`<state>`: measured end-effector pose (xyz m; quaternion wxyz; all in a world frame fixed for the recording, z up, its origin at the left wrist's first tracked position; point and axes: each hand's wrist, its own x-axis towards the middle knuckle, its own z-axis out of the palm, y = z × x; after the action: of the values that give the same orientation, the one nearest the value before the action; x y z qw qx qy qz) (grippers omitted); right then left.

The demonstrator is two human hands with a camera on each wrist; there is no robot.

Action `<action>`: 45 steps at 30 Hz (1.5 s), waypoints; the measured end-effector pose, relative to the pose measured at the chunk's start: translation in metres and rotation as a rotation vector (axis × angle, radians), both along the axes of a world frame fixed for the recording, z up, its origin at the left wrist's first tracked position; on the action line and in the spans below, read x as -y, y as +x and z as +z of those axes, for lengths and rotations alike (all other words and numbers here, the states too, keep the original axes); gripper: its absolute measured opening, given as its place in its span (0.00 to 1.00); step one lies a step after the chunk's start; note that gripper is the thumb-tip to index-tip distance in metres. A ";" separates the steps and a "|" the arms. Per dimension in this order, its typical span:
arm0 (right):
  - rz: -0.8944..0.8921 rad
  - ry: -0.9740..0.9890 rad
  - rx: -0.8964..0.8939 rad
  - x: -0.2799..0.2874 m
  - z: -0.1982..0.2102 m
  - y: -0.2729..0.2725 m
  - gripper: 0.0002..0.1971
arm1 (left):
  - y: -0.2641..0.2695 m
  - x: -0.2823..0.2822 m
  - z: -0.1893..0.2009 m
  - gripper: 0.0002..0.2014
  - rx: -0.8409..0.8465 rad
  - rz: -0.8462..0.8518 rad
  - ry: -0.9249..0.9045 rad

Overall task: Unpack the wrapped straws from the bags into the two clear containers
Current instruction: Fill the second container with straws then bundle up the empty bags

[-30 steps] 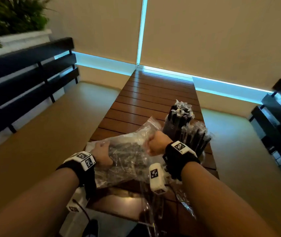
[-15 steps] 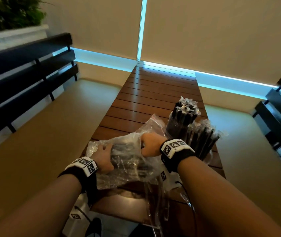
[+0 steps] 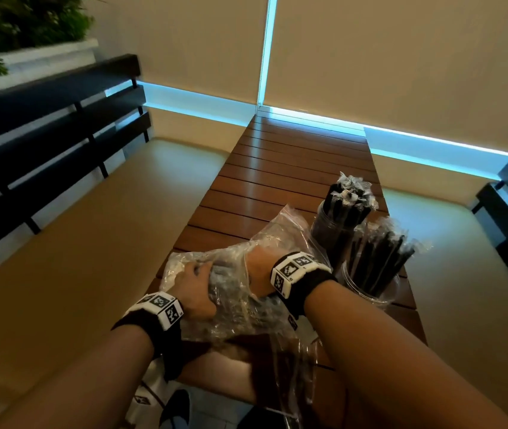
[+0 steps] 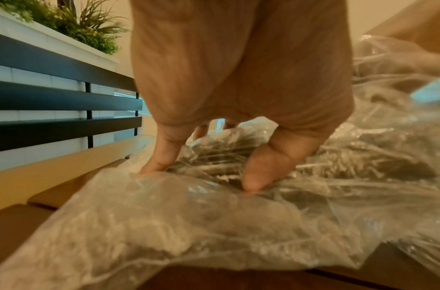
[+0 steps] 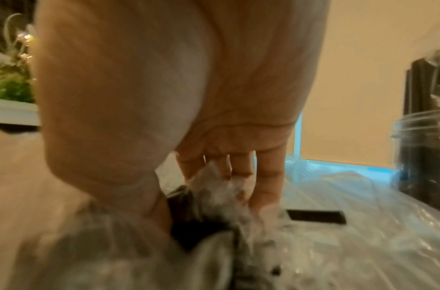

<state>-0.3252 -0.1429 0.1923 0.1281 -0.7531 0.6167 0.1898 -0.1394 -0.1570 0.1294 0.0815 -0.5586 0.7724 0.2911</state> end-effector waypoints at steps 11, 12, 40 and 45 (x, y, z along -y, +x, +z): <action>0.076 -0.172 -0.023 -0.029 0.004 -0.005 0.14 | 0.005 -0.003 -0.005 0.55 -0.048 0.018 -0.001; 0.066 -0.173 -0.006 -0.033 0.013 -0.008 0.15 | 0.005 -0.004 -0.005 0.56 -0.057 0.023 -0.016; 0.138 -0.266 -0.089 -0.055 0.082 -0.035 0.15 | -0.068 -0.028 0.095 0.53 -0.516 -0.401 -0.427; 0.098 -0.210 -0.146 -0.061 0.107 -0.040 0.16 | -0.097 -0.030 0.078 0.48 -0.552 -0.268 -0.289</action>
<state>-0.3653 -0.0815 0.2992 -0.0060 -0.7758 0.6033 0.1844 -0.2362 -0.1269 0.2076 -0.1732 -0.3583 0.8650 0.3055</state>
